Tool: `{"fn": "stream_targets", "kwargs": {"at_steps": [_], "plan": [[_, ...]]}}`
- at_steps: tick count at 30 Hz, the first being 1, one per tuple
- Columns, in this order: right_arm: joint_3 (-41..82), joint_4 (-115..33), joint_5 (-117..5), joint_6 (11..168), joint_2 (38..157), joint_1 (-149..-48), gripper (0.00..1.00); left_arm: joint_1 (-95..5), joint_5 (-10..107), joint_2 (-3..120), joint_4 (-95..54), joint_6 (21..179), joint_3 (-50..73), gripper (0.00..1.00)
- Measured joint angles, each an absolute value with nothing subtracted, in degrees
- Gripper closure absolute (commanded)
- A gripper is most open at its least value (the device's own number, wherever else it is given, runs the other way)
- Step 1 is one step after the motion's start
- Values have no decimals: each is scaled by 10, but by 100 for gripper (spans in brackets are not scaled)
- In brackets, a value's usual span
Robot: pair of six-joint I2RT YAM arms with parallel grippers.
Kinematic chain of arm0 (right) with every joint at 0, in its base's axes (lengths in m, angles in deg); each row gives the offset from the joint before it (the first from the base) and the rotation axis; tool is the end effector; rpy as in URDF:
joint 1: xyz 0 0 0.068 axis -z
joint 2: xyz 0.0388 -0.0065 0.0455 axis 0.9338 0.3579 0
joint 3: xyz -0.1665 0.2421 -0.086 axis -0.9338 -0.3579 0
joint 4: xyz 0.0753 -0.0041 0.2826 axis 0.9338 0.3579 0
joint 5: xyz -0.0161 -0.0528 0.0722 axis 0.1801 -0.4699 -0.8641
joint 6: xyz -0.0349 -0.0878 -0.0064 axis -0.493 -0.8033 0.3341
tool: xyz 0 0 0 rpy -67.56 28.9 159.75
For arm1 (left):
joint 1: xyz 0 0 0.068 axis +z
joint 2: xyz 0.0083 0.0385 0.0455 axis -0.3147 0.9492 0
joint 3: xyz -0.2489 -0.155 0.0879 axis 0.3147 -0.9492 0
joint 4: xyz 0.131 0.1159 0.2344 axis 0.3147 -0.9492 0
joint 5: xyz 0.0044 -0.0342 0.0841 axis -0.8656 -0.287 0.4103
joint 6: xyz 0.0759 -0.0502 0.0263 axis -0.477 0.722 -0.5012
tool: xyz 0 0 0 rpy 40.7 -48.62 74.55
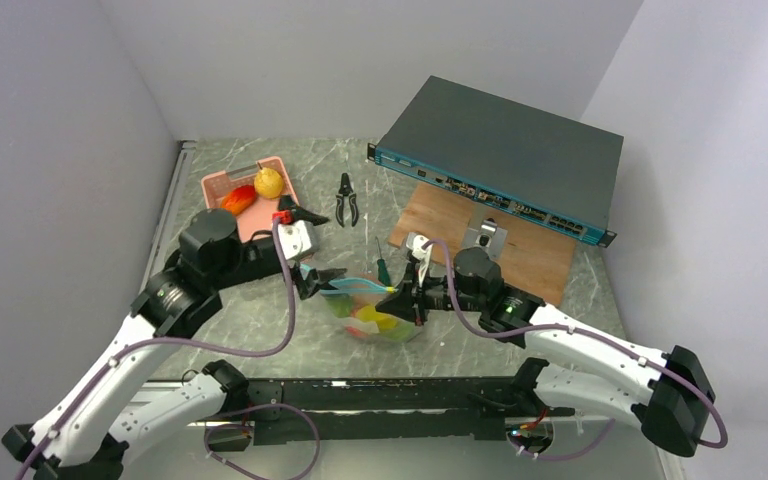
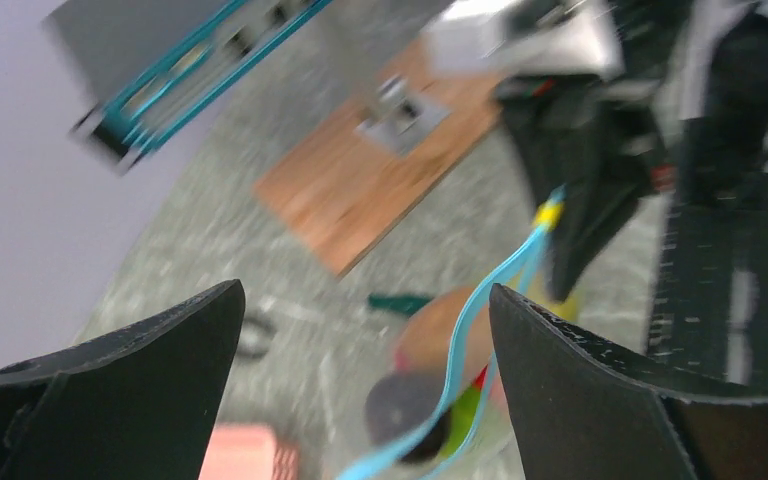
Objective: Place the food in the zip-top bag and seal the zipper
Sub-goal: Adjust the zipper food storage bag at the center of the board, then zip the zipper food storage bag at the center of the board.
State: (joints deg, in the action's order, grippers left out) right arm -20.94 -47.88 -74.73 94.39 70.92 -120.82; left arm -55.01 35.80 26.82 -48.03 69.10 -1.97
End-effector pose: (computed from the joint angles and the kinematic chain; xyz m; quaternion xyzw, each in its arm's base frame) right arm 0.1391 0.2381 0.2795 -0.3946 0.6715 0.4686 0.4169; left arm 0.1505 -0.1500 0.4190 0.4580 0.6162 -0.2324 0.5971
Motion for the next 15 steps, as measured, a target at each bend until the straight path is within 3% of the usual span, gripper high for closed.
{"fn": "stream_targets", "kwargs": {"at_steps": [6,10,15], "plan": [[-209,-476,-846,953,723,-1176,100,-563,140,409,-482,641,57,4],[-208,-474,-873,960,722,-1170,100,-565,95,485,-486,627,47,11],[-208,-474,-877,971,718,-1170,100,-567,59,492,-499,628,8,26]]}}
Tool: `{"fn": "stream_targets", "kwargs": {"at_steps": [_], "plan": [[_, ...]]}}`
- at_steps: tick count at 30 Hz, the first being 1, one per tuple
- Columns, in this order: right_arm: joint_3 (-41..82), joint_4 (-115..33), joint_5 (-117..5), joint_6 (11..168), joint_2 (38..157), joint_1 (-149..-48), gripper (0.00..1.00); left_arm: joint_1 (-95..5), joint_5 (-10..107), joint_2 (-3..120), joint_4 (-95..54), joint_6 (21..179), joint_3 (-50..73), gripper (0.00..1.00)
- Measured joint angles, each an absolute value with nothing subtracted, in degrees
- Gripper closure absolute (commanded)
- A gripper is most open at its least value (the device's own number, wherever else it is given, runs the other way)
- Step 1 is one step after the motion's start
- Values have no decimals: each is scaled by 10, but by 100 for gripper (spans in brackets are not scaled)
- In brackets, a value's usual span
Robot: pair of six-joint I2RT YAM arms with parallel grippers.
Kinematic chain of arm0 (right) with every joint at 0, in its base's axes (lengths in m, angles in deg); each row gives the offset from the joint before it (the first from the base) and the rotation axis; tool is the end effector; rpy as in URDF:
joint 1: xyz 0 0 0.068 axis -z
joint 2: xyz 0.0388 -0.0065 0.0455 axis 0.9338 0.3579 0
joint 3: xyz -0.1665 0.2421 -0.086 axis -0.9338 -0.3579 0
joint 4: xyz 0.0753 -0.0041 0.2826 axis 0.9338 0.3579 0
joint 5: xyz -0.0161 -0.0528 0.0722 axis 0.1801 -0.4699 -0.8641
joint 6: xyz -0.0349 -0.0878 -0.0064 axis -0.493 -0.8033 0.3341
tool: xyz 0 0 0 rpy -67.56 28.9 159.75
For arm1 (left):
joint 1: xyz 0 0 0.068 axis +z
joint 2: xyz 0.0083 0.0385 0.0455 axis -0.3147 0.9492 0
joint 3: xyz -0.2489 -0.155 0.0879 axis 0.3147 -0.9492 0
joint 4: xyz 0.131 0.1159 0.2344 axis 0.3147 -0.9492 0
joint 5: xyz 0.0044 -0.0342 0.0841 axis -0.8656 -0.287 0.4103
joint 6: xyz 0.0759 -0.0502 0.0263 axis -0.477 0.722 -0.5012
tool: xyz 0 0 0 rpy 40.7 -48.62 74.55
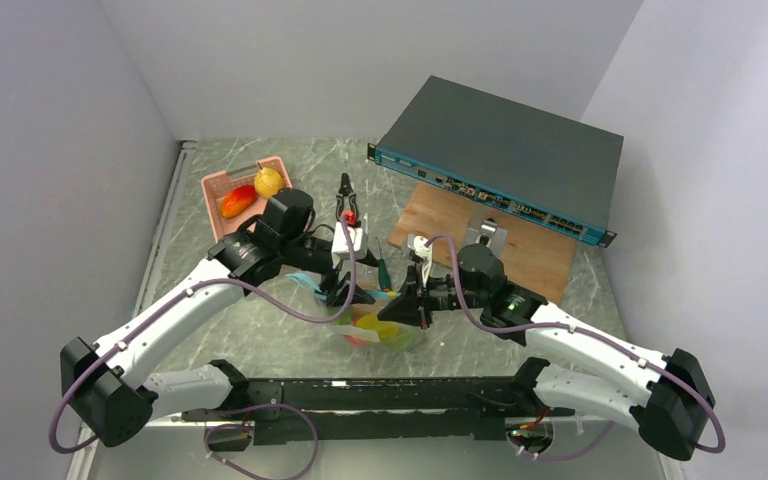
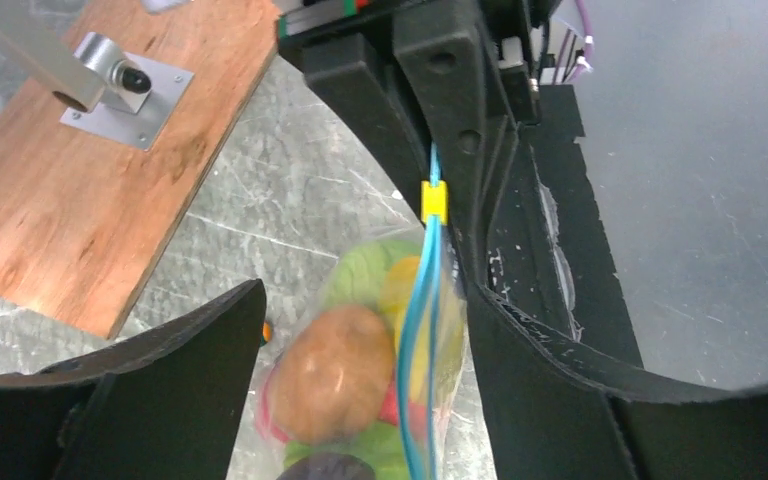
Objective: Place the food in the zip-top bag and seal the zipper
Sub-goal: Zip the zipper food storage bag at the center of the board.
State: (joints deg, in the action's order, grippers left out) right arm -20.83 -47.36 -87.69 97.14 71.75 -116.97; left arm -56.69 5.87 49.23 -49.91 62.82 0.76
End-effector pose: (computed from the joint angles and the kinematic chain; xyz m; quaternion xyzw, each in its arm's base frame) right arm 0.1374 0.2332 0.2781 -0.4112 0.6566 0.5251 0.3523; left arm 0.1867 -0.2322 0.3528 0.5943 0.5631 -0.4220 0.3894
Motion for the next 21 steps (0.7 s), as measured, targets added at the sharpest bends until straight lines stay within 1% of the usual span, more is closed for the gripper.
{"fn": "stream_targets", "kwargs": {"at_steps": [2,6,8,15,17,18,19,21], "plan": [[-209,-475,-876,979,713,-1170,100,-568,43,488,-493,631,1,34],[-217,-489,-874,998,708,-1169,100,-580,33,476,-487,633,-12,43],[-220,-493,-874,1007,708,-1169,100,-589,33,477,-487,632,-12,49],[-221,-499,-861,1020,703,-1169,100,-601,32,513,-507,626,-4,80],[-222,-496,-849,1023,695,-1169,100,-601,33,516,-512,626,-4,94],[-223,-495,-841,1025,689,-1169,96,-601,33,516,-512,624,-4,98],[-225,-494,-833,1027,683,-1169,90,-601,34,516,-513,624,-2,99],[-231,-493,-820,1036,669,-1168,84,-602,36,515,-512,621,-1,100]]}}
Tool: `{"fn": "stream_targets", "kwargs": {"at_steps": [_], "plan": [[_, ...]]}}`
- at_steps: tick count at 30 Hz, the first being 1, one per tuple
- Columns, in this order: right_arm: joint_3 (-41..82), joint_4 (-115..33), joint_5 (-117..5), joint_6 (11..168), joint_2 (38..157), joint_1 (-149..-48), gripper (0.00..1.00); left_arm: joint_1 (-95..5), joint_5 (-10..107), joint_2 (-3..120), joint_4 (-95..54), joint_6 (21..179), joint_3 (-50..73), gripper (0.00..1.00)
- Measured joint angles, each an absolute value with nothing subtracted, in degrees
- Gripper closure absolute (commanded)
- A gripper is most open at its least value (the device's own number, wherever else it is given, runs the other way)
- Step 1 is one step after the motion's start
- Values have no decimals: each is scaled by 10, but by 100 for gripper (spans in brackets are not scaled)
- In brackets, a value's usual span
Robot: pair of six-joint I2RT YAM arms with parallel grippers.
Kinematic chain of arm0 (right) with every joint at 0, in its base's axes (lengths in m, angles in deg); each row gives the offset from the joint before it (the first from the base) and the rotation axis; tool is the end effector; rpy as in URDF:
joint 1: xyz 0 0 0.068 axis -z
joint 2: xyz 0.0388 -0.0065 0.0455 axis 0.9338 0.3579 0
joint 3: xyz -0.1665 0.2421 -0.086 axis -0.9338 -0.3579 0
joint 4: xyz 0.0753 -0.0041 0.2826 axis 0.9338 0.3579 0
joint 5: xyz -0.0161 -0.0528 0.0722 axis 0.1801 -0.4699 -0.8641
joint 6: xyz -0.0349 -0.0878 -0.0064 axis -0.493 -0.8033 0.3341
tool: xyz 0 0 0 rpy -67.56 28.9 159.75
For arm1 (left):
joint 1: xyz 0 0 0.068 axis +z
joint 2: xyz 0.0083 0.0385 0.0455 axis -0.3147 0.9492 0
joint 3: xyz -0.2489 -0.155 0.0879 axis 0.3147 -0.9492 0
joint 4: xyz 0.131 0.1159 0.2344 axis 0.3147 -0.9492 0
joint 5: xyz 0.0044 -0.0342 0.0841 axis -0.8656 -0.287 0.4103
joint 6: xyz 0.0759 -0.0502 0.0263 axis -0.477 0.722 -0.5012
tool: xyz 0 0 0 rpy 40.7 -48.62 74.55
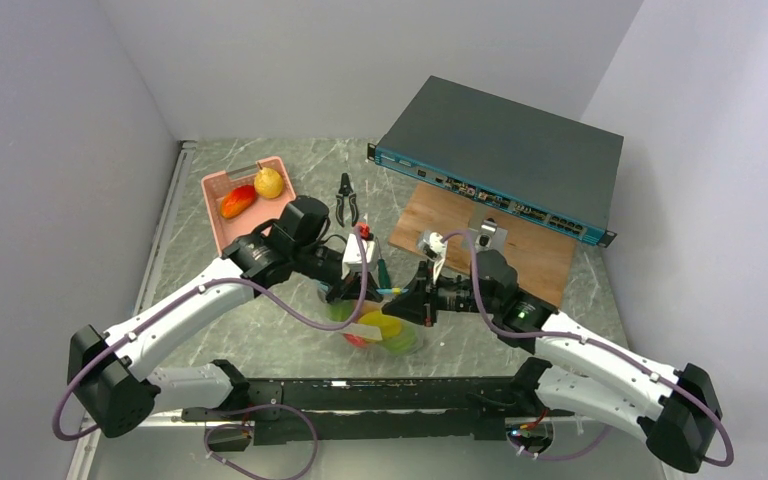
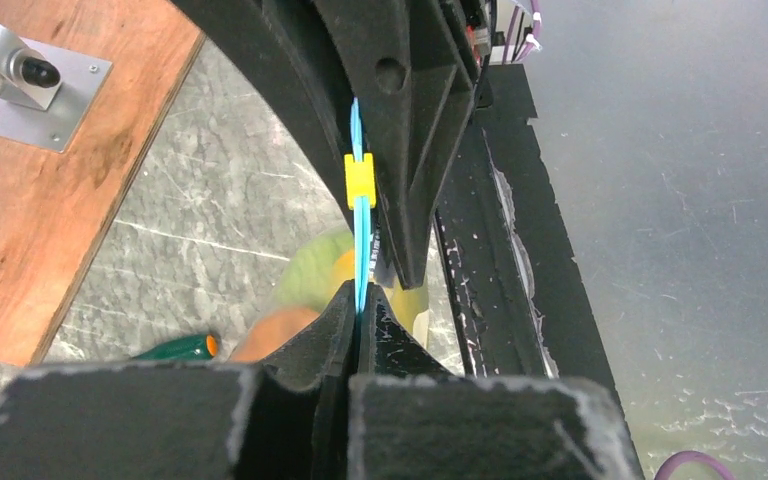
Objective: Place the food in the zip-top bag and seal the zipper
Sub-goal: Zip the zipper food storage bag at the center of the board.
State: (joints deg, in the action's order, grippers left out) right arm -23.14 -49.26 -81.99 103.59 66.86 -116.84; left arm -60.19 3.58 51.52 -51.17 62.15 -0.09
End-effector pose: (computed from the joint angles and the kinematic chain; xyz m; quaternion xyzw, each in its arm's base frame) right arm 0.1355 0.2200 0.2850 -0.3509 0.6730 0.5288 0.3799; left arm 0.1743 -0.2479 0.3354 0.6136 0.5516 -0.4503 0.3413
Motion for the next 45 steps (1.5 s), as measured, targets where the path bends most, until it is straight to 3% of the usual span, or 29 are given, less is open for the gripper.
{"fn": "stream_targets", "kwargs": {"at_steps": [7,8,10,11,14,16,18,22,30,45], "plan": [[-245,-492,-774,1061,616,-1168,81,-603,41,509,-514,621,-1,100],[-245,-492,-769,1063,612,-1168,84,-603,41,509,-514,621,-1,100],[-245,-492,-762,1063,607,-1168,100,-603,41,509,-514,621,-1,100],[-245,-491,-758,1063,607,-1168,100,-603,41,509,-514,621,-1,91],[-245,-488,-755,1065,607,-1168,100,-603,41,509,-514,622,-1,47],[-245,-487,-755,1065,607,-1168,100,-603,39,507,-513,626,-1,34],[-245,-488,-755,1066,607,-1168,100,-603,34,500,-512,634,0,31],[-249,-491,-757,1070,607,-1168,100,-603,16,479,-473,665,-1,35],[-254,-502,-760,1074,610,-1168,100,-604,3,515,-442,721,18,62],[-264,-511,-761,1074,602,-1168,100,-610,-30,570,-449,759,47,80]]}}
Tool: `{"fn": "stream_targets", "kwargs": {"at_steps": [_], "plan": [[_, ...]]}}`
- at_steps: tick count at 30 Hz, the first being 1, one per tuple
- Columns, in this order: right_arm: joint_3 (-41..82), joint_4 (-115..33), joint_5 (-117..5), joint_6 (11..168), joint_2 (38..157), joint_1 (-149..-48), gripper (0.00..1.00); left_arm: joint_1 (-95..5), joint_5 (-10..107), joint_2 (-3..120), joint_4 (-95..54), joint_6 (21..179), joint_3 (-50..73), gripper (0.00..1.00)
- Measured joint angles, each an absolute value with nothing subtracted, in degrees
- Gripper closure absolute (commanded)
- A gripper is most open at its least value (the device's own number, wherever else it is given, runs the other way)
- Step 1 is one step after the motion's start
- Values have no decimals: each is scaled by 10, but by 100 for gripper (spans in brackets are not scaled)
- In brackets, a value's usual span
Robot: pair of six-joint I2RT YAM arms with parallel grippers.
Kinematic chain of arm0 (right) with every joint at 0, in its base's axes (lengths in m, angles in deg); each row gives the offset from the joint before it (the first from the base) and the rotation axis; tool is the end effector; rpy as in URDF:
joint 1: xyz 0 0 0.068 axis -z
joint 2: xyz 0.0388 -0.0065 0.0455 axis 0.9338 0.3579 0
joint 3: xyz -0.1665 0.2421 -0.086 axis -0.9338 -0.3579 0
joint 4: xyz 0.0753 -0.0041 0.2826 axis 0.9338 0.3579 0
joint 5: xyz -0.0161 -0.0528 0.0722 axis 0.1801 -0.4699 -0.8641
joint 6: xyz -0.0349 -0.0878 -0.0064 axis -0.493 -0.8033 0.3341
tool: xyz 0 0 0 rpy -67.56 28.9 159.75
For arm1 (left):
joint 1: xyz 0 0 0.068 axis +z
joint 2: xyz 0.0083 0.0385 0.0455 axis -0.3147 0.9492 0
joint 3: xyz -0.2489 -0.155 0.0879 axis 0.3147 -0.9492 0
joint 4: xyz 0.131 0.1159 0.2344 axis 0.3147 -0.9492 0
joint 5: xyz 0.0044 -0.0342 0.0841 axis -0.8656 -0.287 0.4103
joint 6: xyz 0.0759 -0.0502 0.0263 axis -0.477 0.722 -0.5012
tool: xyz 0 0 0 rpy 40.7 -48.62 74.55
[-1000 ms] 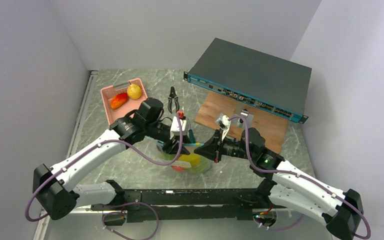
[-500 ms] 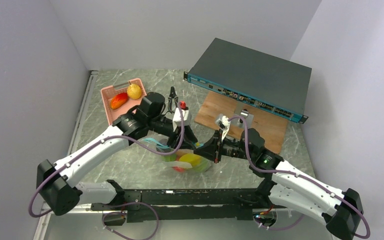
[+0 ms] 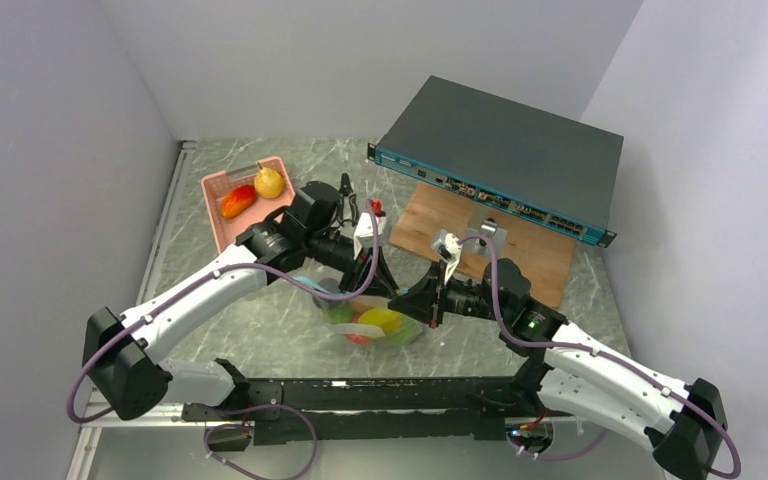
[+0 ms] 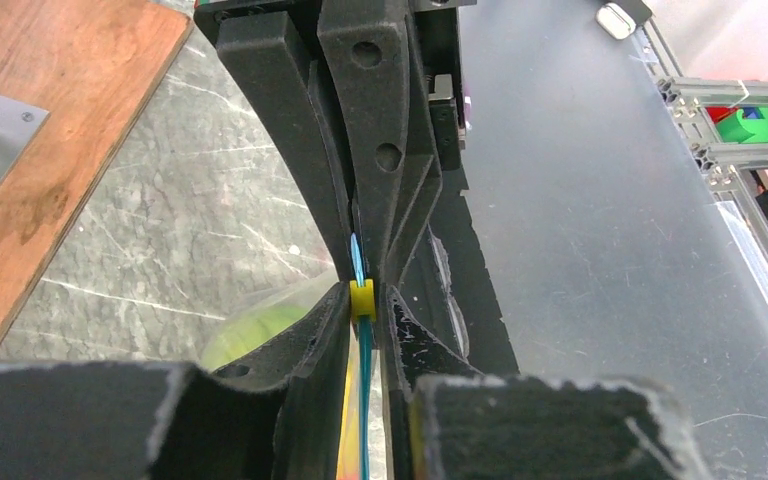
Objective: Place the food in the zip-top bag and seal the zipper
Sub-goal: Zip the zipper food storage bag at the center of the board.
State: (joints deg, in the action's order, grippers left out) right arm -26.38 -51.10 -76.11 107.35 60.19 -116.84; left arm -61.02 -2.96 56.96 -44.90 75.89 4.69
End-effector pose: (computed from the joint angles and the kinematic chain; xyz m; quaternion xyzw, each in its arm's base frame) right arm 0.1293 0.2019 0.2910 -0.3020 0.6703 0.5295 0.4233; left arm 0.1869 -0.2727 0.3555 0.5663 0.5577 -0.5290 0.2973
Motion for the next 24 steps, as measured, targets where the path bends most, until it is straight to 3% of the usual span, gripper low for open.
{"fn": "stream_targets", "kwargs": {"at_steps": [13,24], "plan": [[-264,-506,-757,1073,598,-1172,100,-617,-37,595,-482,755,79,100],[-272,-466,-649,1090,539,-1181,100,-623,-5,604,-503,728,101,100]]}}
